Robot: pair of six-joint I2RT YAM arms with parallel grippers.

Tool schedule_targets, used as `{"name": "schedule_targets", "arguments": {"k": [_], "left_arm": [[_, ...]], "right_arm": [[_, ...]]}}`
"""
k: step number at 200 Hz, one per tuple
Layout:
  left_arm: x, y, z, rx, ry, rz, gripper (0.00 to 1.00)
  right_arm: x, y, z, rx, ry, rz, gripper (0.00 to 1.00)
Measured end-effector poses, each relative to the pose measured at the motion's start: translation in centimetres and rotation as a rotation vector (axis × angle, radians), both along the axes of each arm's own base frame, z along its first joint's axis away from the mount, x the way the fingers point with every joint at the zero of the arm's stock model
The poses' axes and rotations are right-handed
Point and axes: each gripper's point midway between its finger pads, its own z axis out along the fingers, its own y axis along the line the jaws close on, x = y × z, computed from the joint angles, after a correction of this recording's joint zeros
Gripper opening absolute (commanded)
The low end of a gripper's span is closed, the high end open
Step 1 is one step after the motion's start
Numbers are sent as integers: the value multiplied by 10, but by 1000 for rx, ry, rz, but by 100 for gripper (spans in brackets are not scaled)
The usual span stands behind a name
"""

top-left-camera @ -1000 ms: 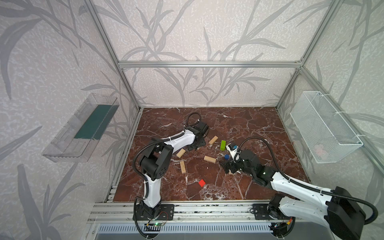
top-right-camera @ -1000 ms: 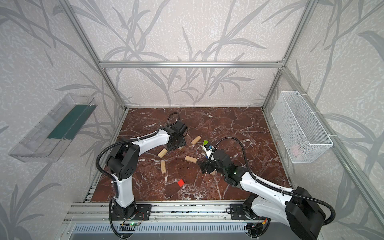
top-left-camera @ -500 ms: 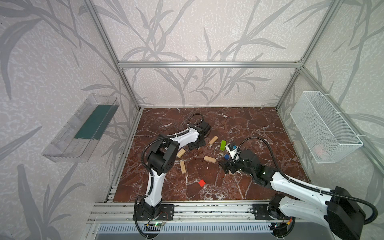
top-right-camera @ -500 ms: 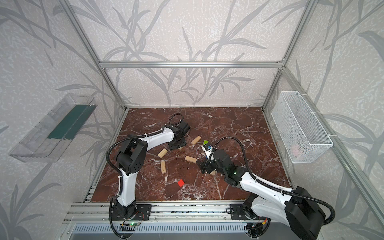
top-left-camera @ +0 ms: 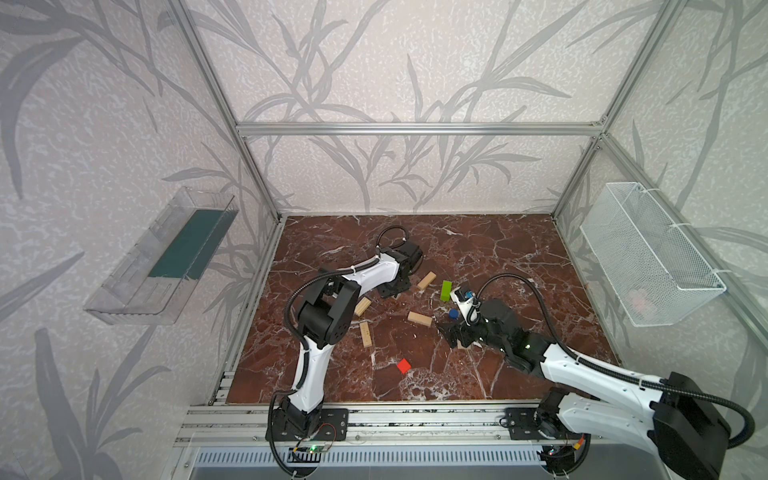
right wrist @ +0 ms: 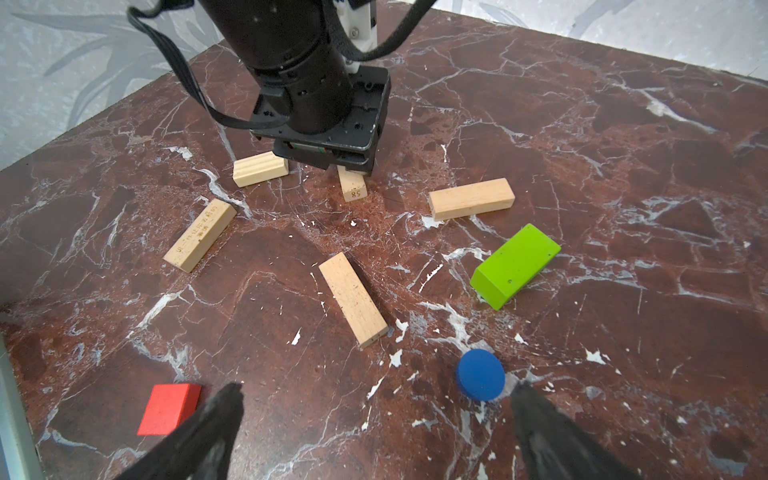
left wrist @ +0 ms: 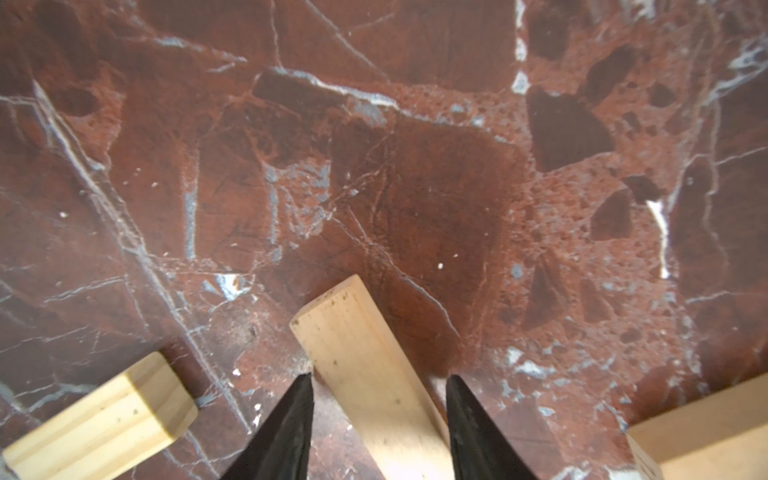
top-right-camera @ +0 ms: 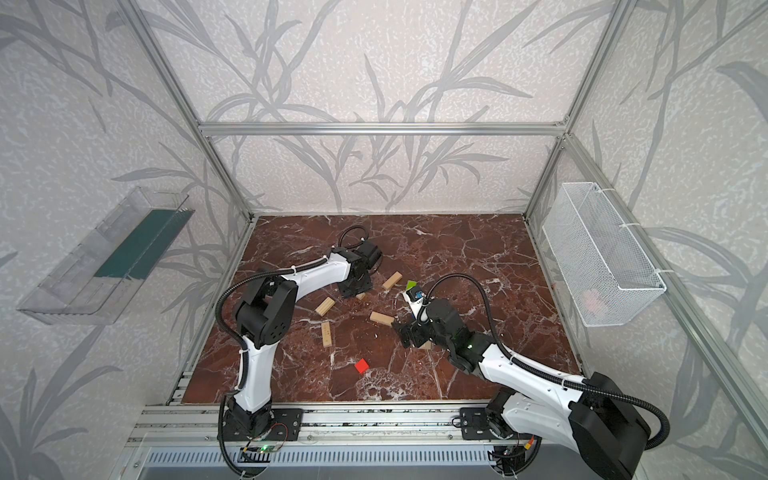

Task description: Build the wood block tower

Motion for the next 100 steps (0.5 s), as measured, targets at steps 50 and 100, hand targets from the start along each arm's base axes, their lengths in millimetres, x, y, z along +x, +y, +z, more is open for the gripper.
{"name": "schedule_targets", "arguments": {"k": [50, 100], "left_arm": [[-1, 0, -2, 2, 7, -6, 37], [-2, -4, -3, -14, 16, -32, 31]], "right_arm": [[0, 1, -4, -6, 10, 5, 99], [0, 1, -6, -10, 15, 6, 99]]}}
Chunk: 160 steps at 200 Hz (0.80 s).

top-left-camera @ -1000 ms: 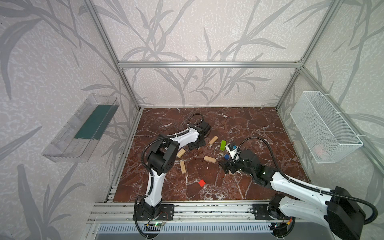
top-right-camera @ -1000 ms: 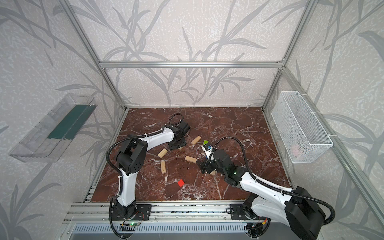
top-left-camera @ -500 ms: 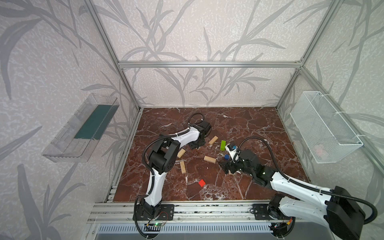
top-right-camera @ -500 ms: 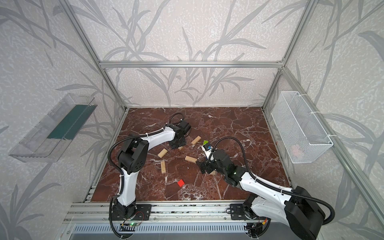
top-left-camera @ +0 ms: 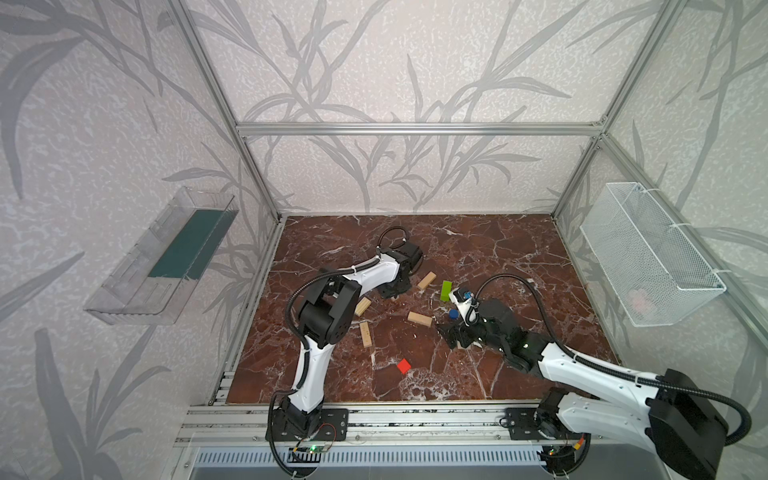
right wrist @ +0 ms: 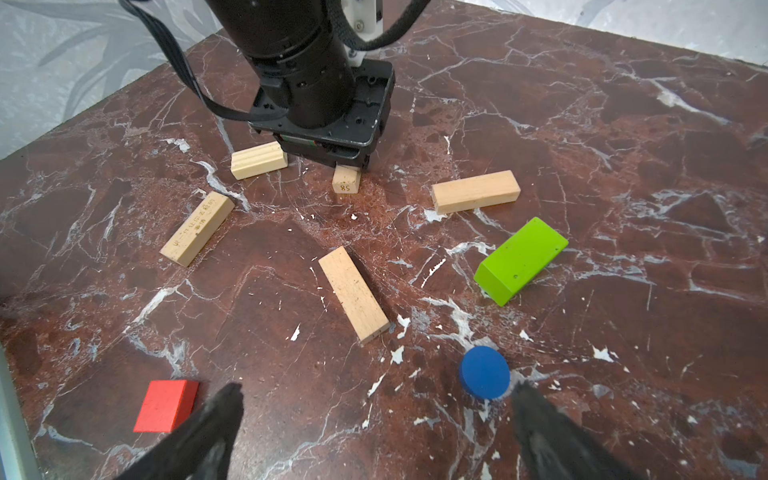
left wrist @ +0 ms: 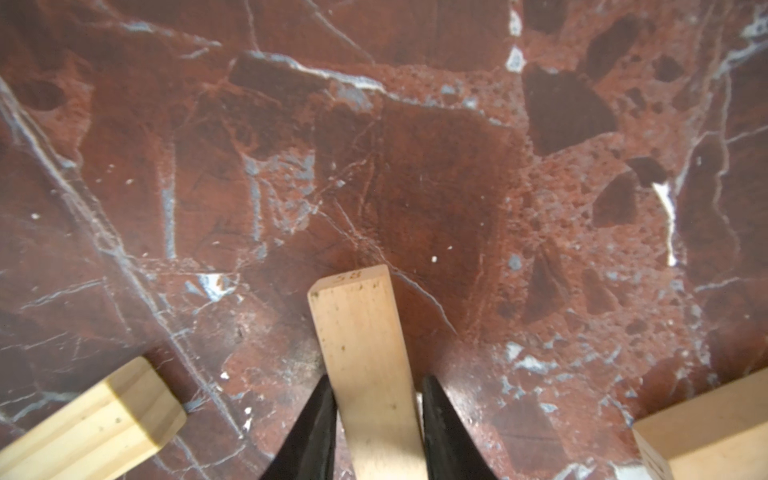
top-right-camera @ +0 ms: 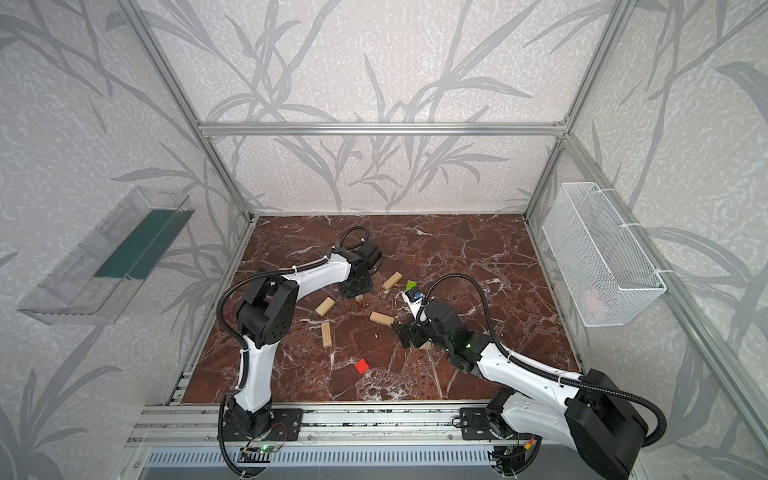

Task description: Build the wood block tower

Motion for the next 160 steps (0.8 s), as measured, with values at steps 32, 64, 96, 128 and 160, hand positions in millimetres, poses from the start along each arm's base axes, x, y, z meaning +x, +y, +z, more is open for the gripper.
{"name": "schedule_targets", "arguments": {"k": [32, 64, 96, 128, 160], "left_arm": [[-3, 0, -2, -2, 5, -31, 27], [-13, 2, -2, -13, 14, -82, 21], [-31, 4, -2, -45, 30, -143, 16], [-55, 6, -1, -78, 53, -212, 11], [-84, 6, -1, -86, 69, -277, 8]], "right_arm": [[0, 0, 0, 0, 0, 0, 99], [0, 0, -1, 0, 0, 0, 99], [1, 1, -1, 0, 0, 1, 99], [0, 1, -2, 0, 3, 3, 99], [0, 1, -2, -2, 4, 3, 99]]}}
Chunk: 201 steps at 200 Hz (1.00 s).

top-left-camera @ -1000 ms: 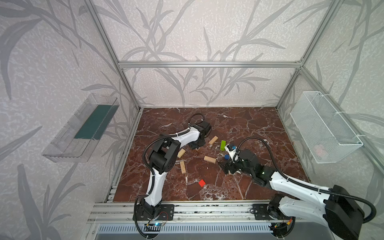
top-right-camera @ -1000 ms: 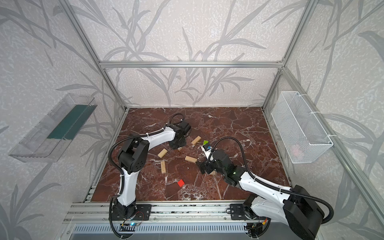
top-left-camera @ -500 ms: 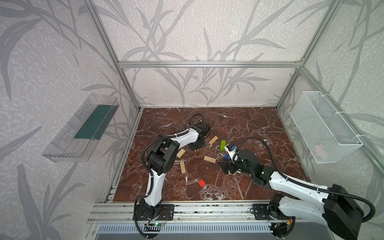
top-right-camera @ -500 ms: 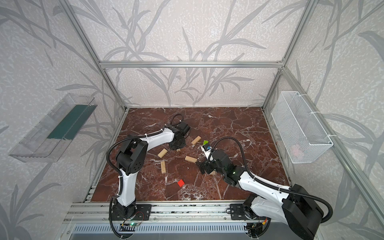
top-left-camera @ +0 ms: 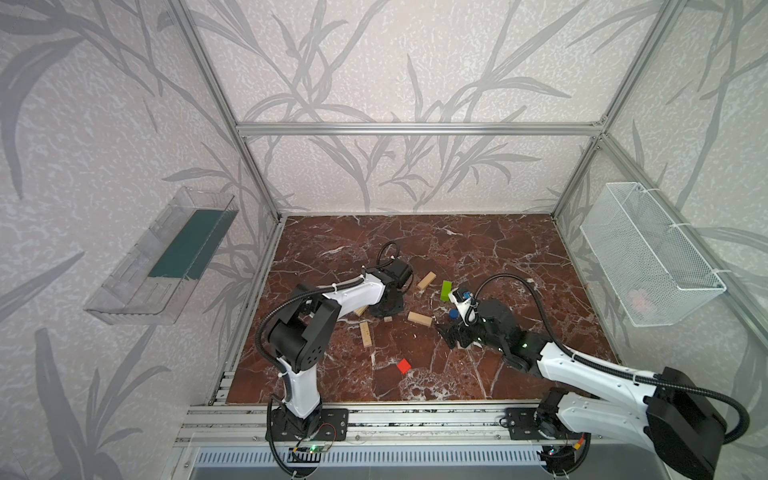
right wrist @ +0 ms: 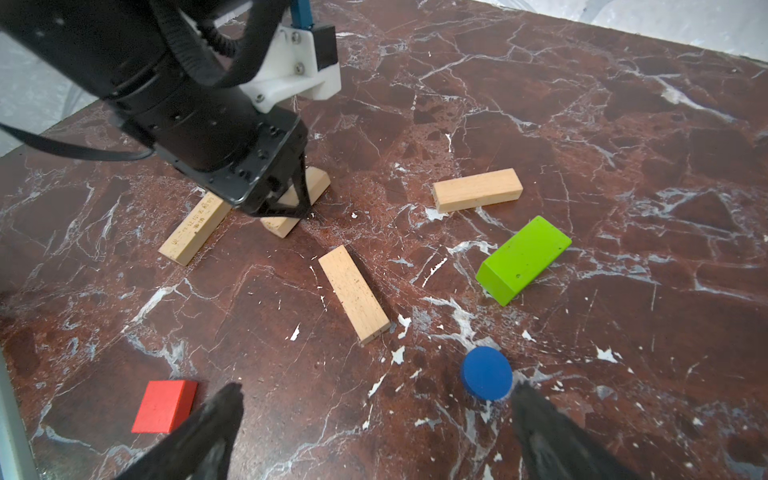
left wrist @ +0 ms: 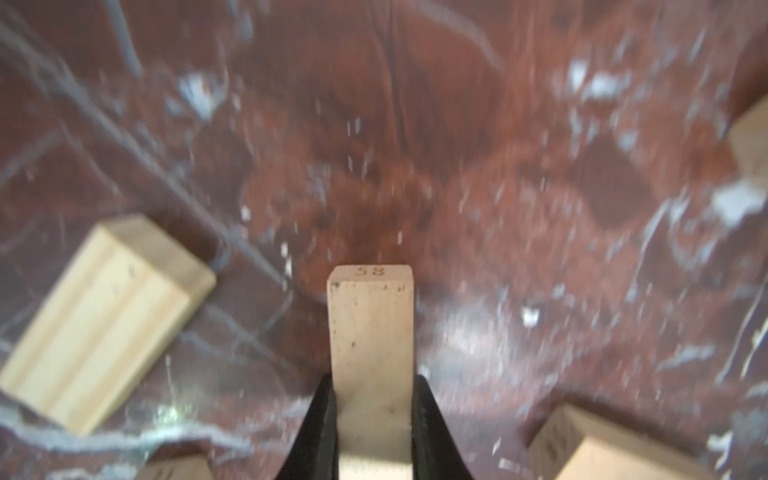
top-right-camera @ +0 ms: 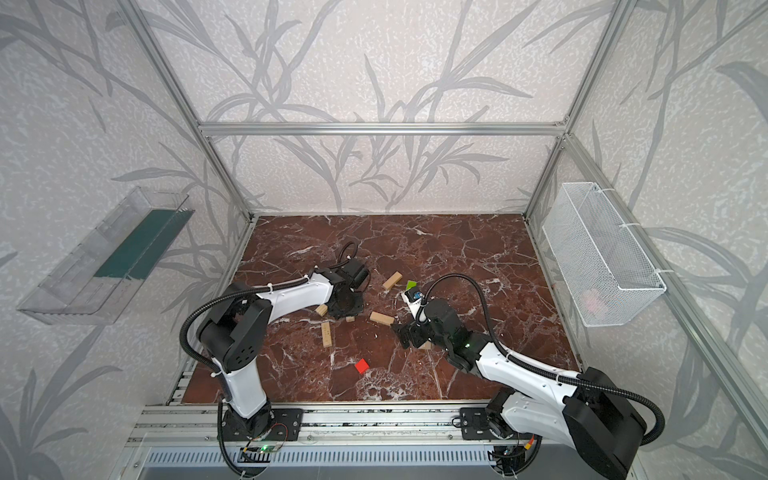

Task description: Build the wood block tower

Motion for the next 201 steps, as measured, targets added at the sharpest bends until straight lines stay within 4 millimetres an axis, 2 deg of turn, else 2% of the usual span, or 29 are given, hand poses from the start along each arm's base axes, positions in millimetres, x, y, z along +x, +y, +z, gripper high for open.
{"name": "schedule_targets", "arguments": {"k": [28, 74, 201], "left_arm": [[-21, -6, 2, -2, 11, -59, 8], [-40, -16, 5, -7, 4, -118, 8], [-62, -31, 1, 49, -16, -205, 8]], "right_arm": [[0, 0, 0, 0, 0, 0, 99], [1, 1, -1, 0, 0, 0, 99], [-1, -1, 0, 5, -5, -1, 99]]}}
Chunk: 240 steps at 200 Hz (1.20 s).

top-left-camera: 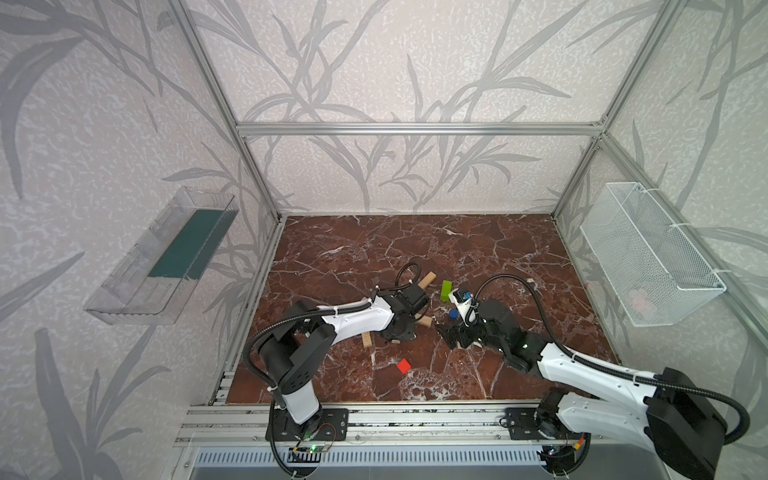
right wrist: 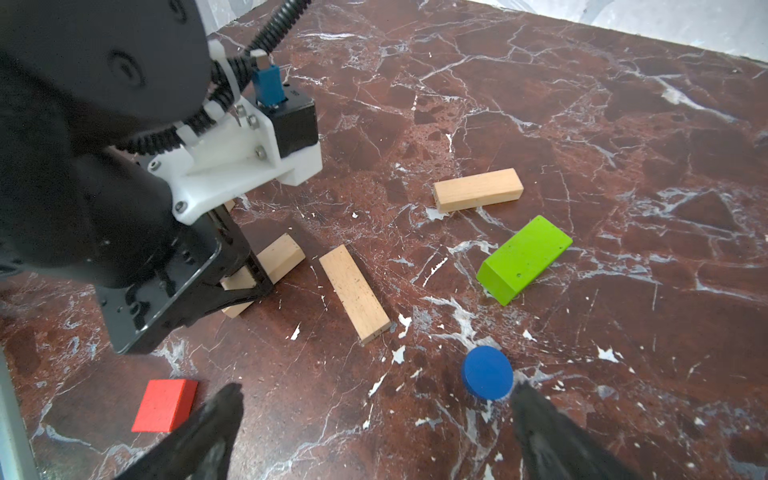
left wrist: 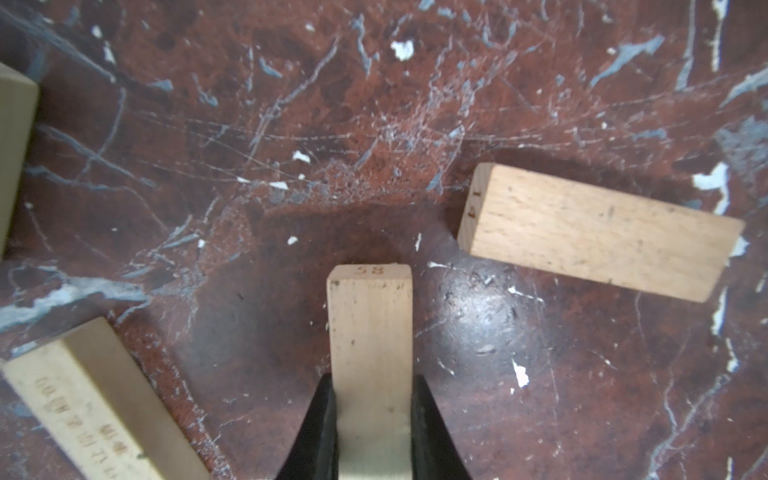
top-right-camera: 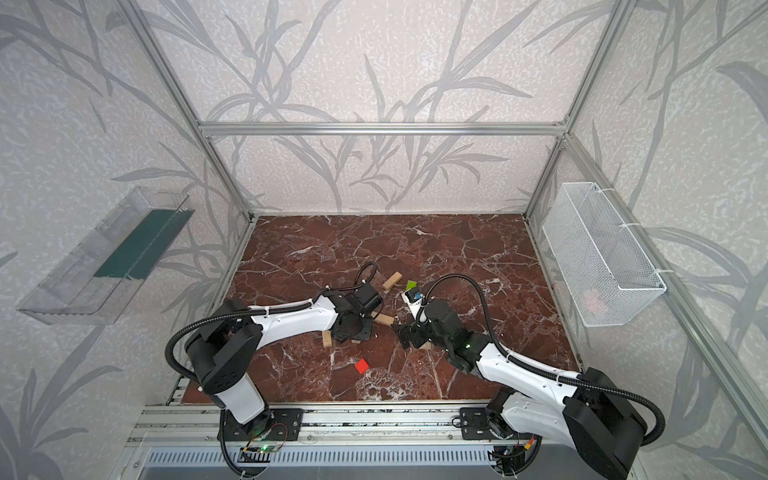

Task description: Build the wood block tower

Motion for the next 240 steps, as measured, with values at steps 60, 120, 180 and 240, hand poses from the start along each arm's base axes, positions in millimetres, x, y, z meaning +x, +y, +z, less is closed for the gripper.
{"name": "schedule_targets", "arguments": {"k": [60, 120, 180, 240], "left_arm": [[-1, -1, -5, 16, -8, 33, 13], [-1, -2, -5, 14, -12, 51, 21], [0, -2, -5, 18, -15, 53, 28], [0, -2, -5, 19, -16, 53, 33]], "right_arm": [[0, 0, 2, 7, -7, 0, 99], [-1, 0, 3, 10, -10, 0, 99], [-1, -1, 2, 8, -9, 0, 99], [-1, -1, 2, 9, -10, -1, 99]]}}
